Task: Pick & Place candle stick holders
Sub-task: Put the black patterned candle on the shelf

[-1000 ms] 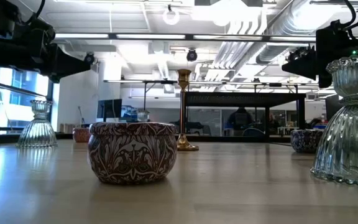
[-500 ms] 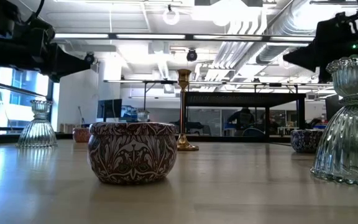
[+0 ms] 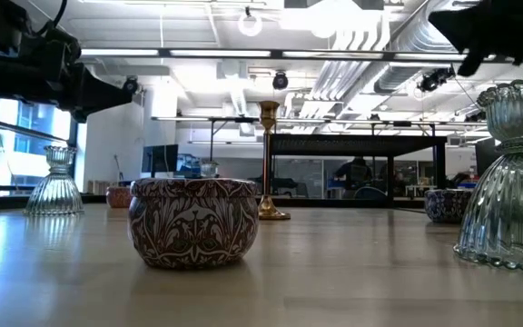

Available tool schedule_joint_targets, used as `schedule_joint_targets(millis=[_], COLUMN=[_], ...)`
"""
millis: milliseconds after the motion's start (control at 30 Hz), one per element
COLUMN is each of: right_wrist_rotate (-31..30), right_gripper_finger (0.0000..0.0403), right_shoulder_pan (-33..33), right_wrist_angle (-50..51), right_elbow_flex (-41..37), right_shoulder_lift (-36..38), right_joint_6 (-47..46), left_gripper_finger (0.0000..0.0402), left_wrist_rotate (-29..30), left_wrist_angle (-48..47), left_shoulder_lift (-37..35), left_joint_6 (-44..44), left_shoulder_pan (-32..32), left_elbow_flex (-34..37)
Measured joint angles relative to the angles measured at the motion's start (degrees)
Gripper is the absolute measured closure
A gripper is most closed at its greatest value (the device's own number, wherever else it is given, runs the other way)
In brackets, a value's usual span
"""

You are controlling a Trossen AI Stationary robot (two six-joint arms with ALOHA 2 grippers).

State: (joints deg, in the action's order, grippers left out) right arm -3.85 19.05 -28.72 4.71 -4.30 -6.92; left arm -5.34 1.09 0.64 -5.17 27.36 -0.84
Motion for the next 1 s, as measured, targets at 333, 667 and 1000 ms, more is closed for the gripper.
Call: schedule_joint_targets(millis=[333, 667, 1000], right_wrist_rotate=[-11.9, -13.4, -14.8], right_gripper_finger=[0.0403, 0.0403, 0.0349], right_shoulder_pan=[-5.0, -15.5, -22.6], right_wrist_angle=[31.3, 56.7, 72.7], right_elbow_flex=[21.3, 38.3, 39.6], right_shoulder_lift=[-26.1, -47.9, -55.3], right_joint_6=[-3.6, -17.7, -44.2], left_gripper_finger=[0.04, 0.04, 0.0401], left_wrist_rotate=[0.3, -1.3, -1.4], left_wrist_angle=[-0.2, 1.0, 1.6], left_shoulder_lift=[0.0, 0.0, 0.0], left_joint_6=[0.4, 0.0, 0.7], left_shoulder_pan=[0.0, 0.0, 0.0], left_elbow_flex=[0.0, 0.0, 0.0])
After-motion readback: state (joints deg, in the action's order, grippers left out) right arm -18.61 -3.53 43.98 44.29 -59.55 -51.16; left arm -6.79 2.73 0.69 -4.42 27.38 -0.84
